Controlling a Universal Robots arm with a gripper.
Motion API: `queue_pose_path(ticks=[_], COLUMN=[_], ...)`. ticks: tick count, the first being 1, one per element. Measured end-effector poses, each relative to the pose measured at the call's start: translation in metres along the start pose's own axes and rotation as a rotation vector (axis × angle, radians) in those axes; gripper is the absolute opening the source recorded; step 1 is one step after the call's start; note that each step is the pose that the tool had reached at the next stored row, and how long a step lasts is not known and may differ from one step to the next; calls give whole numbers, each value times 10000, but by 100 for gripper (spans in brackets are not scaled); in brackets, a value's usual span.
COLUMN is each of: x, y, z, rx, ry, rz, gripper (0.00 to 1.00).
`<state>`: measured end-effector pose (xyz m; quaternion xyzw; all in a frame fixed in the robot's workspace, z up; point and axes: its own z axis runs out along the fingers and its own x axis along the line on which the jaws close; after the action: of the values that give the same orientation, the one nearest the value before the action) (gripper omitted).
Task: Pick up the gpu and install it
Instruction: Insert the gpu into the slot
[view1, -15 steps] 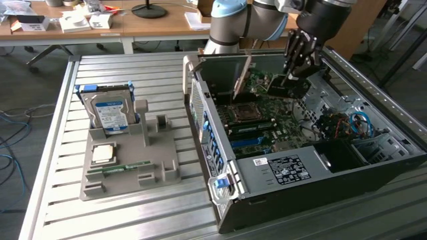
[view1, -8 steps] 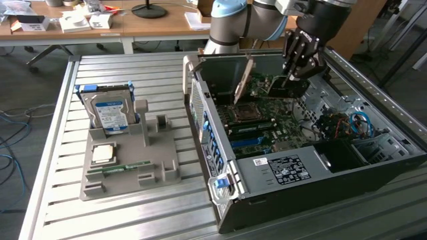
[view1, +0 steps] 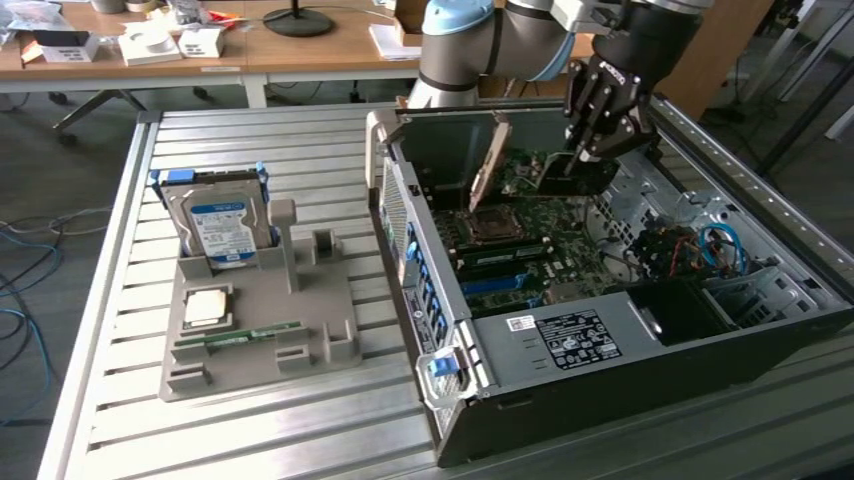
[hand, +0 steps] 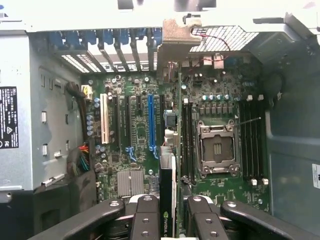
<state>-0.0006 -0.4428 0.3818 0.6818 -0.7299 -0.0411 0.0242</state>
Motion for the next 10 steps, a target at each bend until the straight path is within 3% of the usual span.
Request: queue_pose_path(ticks=[10], x=[1], y=[3], z=[9], rx=[353], ry=[-53], rz=[-468], gripper=[26])
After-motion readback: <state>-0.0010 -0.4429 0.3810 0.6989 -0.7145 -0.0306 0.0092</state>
